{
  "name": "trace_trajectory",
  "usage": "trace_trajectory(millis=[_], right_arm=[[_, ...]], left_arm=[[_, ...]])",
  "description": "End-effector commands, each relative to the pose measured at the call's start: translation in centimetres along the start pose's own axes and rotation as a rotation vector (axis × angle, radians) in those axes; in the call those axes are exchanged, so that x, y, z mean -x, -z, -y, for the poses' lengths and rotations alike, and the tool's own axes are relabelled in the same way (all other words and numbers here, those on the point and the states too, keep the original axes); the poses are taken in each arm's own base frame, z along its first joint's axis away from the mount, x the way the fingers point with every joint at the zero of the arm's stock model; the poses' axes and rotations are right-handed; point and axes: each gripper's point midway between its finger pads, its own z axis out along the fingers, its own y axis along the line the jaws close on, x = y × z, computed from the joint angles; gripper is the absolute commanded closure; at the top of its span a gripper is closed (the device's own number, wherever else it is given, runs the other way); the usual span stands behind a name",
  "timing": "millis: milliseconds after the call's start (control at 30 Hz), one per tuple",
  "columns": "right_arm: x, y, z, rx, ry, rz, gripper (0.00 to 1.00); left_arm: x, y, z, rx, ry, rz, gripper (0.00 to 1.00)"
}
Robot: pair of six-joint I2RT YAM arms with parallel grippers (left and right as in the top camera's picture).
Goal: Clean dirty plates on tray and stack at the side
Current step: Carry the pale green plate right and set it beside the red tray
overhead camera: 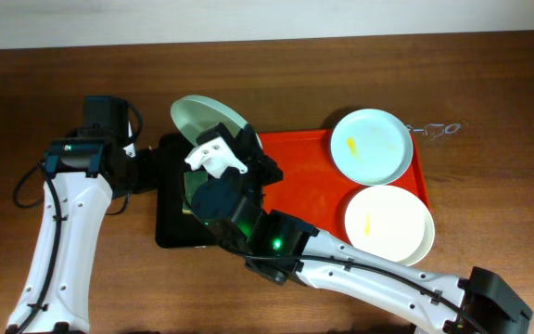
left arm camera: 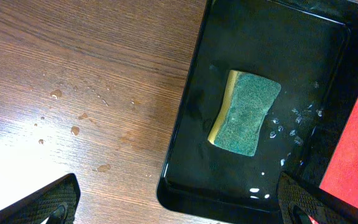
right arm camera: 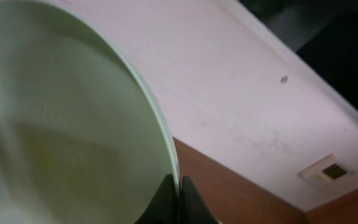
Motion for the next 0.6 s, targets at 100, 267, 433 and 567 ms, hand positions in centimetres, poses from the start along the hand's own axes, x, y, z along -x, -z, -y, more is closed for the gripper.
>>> trace_trajectory(millis=[100, 267, 433, 567], right_arm=[[-1.9, -1.1, -0.7, 0.108, -0.279, -0.085, 0.96], [-8.1, -2.3, -4.7, 0.436, -0.512, -0.406, 0.96], [-9.6, -3.6, -4.6, 0.692, -0.667, -0.556, 0.96], [-10.2, -5.6, 0.3, 0.747, -0.817, -0.587, 0.96]], left_arm=[[0.5, 0.8, 0.2, -0.017, 0.018, 0.025, 0.01], [0.5, 0.8, 0.2, -0.017, 0.018, 0.025, 0.01], [0.5, 0.8, 0.2, -0.017, 0.018, 0.025, 0.01], [0.5, 0.8, 0.2, -0.018, 0.018, 0.026, 0.01]])
